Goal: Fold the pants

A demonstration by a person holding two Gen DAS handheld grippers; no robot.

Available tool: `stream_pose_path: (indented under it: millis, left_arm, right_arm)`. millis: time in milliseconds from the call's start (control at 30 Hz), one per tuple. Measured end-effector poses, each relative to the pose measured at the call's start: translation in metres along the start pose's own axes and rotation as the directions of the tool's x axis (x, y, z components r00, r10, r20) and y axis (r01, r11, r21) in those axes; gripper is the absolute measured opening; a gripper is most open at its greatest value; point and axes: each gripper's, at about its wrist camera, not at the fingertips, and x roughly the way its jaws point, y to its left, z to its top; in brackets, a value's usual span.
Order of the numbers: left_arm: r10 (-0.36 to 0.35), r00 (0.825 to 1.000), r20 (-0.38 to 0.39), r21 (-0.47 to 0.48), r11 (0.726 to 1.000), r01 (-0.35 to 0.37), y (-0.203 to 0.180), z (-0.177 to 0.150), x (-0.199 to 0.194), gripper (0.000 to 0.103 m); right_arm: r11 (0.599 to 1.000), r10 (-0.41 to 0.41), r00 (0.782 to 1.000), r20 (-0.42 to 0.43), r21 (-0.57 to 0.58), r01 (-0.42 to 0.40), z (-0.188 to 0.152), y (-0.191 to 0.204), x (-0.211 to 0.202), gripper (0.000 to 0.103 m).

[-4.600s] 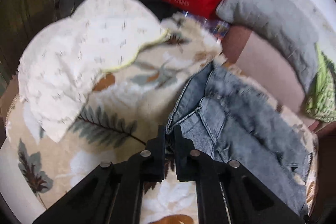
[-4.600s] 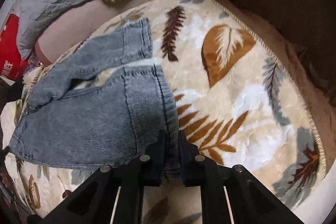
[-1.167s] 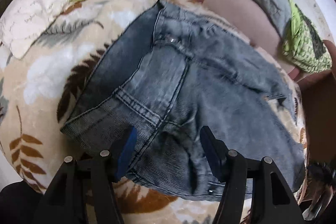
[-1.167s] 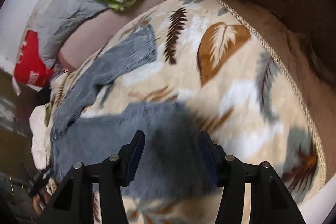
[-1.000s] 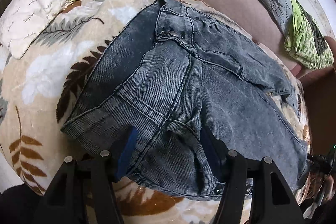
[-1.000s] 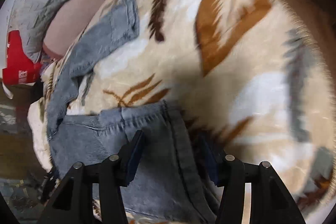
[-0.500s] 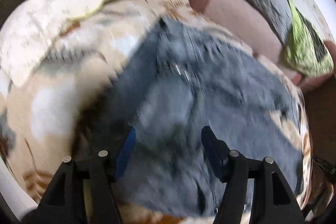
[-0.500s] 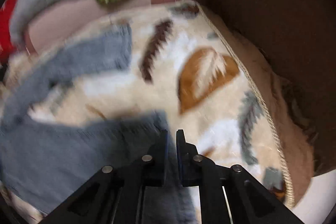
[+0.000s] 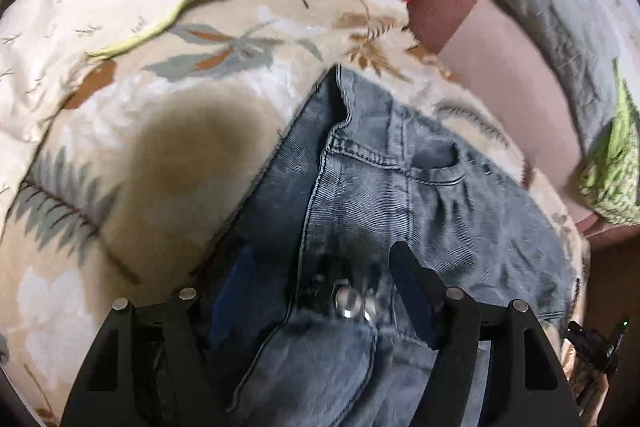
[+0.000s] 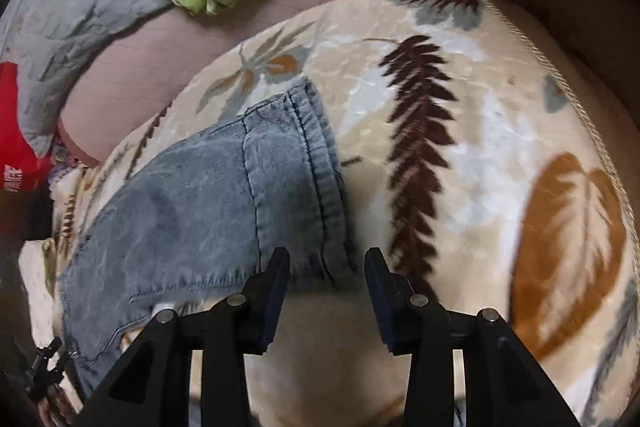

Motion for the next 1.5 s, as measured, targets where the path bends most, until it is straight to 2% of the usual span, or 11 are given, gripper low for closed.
stream_pose_path:
  millis: [33, 100, 333, 433, 533, 700, 767, 833, 1100, 1367, 1500]
  left_arm:
    - [0.012, 1.0, -0.01, 0.01, 1.0, -0.012, -0.003, 0.001, 0.006, 0.072]
    - [0.043, 0.999, -0.006, 0.026, 0.999, -0.043, -0.007, 0.002, 0.014, 0.072]
    - [0.082, 0.997, 0.011, 0.089, 0.993, -0.083, -0.017, 0.006, 0.015, 0.072]
    - [0.079, 0.997, 0.013, 0.117, 0.99, -0.08, -0.02, 0.01, 0.012, 0.072]
    - [0.07, 0.997, 0.021, 0.139, 0.988, -0.072, -0.023, 0.016, 0.008, 0.072]
    - [0.051, 0.995, 0.082, 0.158, 0.985, -0.063, -0.022, 0.043, -0.009, 0.072]
    - [0.033, 0.996, 0.079, 0.157, 0.987, -0.046, -0.019, 0.059, -0.011, 0.072]
    - [0.007, 0.999, 0.049, 0.135, 0.991, -0.013, -0.014, 0.075, -0.006, 0.072]
    - [-0.035, 0.999, -0.029, 0.145, 0.989, 0.039, -0.017, 0.112, 0.021, 0.072]
    - [-0.096, 0.993, -0.07, 0.118, 0.987, 0.104, -0.033, 0.132, 0.045, 0.071]
    - [-0.111, 0.99, -0.093, 0.129, 0.984, 0.122, -0.041, 0.132, 0.056, 0.056]
  right_arm:
    - [1.0, -0.02, 1.0, -0.021, -0.01, 0.019, 0.001, 0.003, 0.01, 0.04]
    - [0.993, -0.094, 0.995, -0.035, -0.069, 0.092, 0.0, 0.013, 0.017, 0.015]
    - [0.952, -0.234, 0.968, 0.093, -0.181, 0.248, -0.003, 0.03, -0.033, 0.012]
    - [0.935, -0.269, 0.959, 0.09, -0.216, 0.283, -0.012, 0.023, -0.047, 0.013]
    - [0.938, -0.249, 0.964, -0.092, -0.272, 0.216, -0.027, 0.007, -0.012, 0.015]
    - [0.982, -0.146, 0.989, 0.031, -0.118, 0.149, -0.002, -0.013, -0.032, 0.02]
    - [0.991, -0.074, 0.995, 0.074, -0.109, 0.082, 0.02, -0.006, -0.039, 0.041]
    - [0.992, -0.066, 0.994, 0.083, -0.098, 0.075, 0.042, 0.002, -0.03, 0.054]
    - [0.989, -0.084, 0.996, 0.036, -0.117, 0.088, 0.078, 0.023, 0.031, 0.054]
    - [0.99, -0.073, 0.997, 0.028, -0.122, 0.076, 0.083, 0.016, 0.044, 0.052]
    - [0.987, -0.069, 0.998, 0.015, -0.143, 0.07, 0.083, 0.018, 0.044, 0.046]
